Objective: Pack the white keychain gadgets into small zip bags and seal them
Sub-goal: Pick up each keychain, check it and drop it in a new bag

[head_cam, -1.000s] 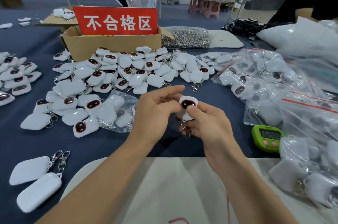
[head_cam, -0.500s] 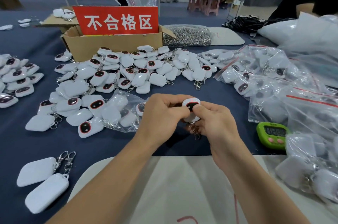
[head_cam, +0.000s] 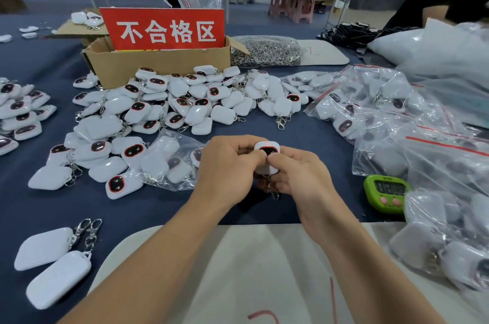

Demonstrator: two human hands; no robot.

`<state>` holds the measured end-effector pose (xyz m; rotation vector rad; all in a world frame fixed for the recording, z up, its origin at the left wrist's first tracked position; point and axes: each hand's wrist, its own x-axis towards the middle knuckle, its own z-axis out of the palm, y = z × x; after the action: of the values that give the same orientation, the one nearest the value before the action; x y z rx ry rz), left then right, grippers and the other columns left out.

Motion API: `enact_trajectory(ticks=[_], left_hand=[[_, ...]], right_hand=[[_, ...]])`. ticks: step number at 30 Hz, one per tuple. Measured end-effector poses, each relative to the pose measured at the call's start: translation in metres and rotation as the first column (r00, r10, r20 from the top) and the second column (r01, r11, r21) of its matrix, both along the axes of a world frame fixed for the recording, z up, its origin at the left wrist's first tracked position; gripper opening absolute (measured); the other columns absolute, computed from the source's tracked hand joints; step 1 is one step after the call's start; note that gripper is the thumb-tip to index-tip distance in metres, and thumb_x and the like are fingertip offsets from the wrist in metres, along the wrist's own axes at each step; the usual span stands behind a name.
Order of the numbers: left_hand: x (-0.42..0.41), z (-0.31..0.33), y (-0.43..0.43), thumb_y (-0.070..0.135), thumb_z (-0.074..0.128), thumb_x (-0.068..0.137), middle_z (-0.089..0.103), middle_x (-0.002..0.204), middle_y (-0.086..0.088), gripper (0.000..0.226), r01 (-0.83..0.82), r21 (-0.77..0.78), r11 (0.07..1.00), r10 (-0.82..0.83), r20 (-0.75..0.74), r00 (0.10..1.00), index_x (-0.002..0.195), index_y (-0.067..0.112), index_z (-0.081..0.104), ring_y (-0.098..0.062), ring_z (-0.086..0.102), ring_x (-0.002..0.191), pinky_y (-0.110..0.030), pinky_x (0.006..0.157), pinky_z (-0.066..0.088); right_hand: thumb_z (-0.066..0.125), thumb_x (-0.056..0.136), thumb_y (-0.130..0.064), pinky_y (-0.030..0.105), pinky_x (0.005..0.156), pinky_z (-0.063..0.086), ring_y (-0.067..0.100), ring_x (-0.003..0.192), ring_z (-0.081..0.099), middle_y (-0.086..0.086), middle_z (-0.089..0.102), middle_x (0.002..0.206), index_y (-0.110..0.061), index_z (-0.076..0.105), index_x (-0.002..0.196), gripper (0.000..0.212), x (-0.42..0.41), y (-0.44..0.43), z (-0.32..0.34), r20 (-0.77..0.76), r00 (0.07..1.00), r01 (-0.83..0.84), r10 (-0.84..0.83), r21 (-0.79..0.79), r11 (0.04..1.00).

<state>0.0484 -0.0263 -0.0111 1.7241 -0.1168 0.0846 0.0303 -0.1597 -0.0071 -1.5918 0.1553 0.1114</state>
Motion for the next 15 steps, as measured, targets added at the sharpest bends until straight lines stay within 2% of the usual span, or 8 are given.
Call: enact_trajectory(ticks=[2, 6, 10, 12, 15], left_hand=[[-0.0004, -0.0001, -0.0001, 0.003, 0.068, 0.086, 0.078, 0.076, 0.003, 0.026, -0.006, -0.015, 1.000, 0.006, -0.013, 1.000, 0.086, 0.024, 0.083, -0.012, 0.072, 0.072, -0.023, 0.066, 0.055], [-0.0007, 0.0010, -0.0003, 0.003, 0.070, 0.085, 0.077, 0.074, 0.001, 0.023, -0.002, -0.018, 1.000, 0.002, -0.017, 1.000, 0.084, 0.022, 0.083, -0.010, 0.069, 0.068, -0.018, 0.062, 0.052], [-0.0020, 0.0023, -0.0023, 0.002, 0.068, 0.086, 0.077, 0.075, 0.001, 0.025, -0.009, -0.003, 1.000, 0.009, -0.016, 1.000, 0.086, 0.022, 0.082, -0.010, 0.069, 0.067, -0.017, 0.059, 0.052], [-0.0029, 0.0036, -0.0027, 0.000, 0.067, 0.086, 0.077, 0.073, 0.000, 0.026, -0.007, -0.025, 1.000, 0.007, -0.020, 1.000, 0.085, 0.021, 0.082, -0.009, 0.068, 0.064, -0.016, 0.055, 0.051], [-0.0044, 0.0051, -0.0024, -0.002, 0.066, 0.086, 0.076, 0.071, -0.001, 0.026, 0.009, -0.045, 0.999, -0.010, -0.018, 1.000, 0.085, 0.019, 0.082, -0.008, 0.067, 0.060, -0.015, 0.053, 0.050]], right_hand=[[0.061, 0.089, -0.001, 0.058, 0.078, 0.056, 0.027, 0.072, 0.068, 0.025, 0.076, 0.093, -0.004, 0.078, 0.098, 0.019, 0.0006, -0.0009, -0.0007, -0.004, 0.999, -0.039, 0.039, -0.014, 0.999], [0.064, 0.087, 0.003, 0.044, 0.070, 0.047, 0.024, 0.065, 0.063, 0.022, 0.075, 0.085, -0.003, 0.077, 0.097, 0.018, 0.0008, -0.0021, -0.0026, 0.000, 0.999, -0.053, 0.053, -0.037, 0.998], [0.061, 0.088, 0.009, 0.035, 0.063, 0.048, 0.021, 0.060, 0.059, 0.013, 0.072, 0.075, -0.001, 0.076, 0.098, 0.021, 0.0020, -0.0021, -0.0022, 0.011, 0.999, -0.044, 0.044, -0.040, 0.998], [0.060, 0.088, 0.011, 0.026, 0.056, 0.048, 0.019, 0.058, 0.057, 0.013, 0.070, 0.074, 0.000, 0.076, 0.098, 0.021, 0.0020, -0.0022, -0.0012, 0.019, 0.998, -0.051, 0.052, -0.028, 0.998], [0.061, 0.087, 0.012, 0.023, 0.052, 0.048, 0.019, 0.055, 0.056, 0.015, 0.069, 0.073, 0.001, 0.076, 0.095, 0.020, 0.0013, -0.0036, -0.0004, 0.019, 0.999, -0.045, 0.045, -0.028, 0.999]])
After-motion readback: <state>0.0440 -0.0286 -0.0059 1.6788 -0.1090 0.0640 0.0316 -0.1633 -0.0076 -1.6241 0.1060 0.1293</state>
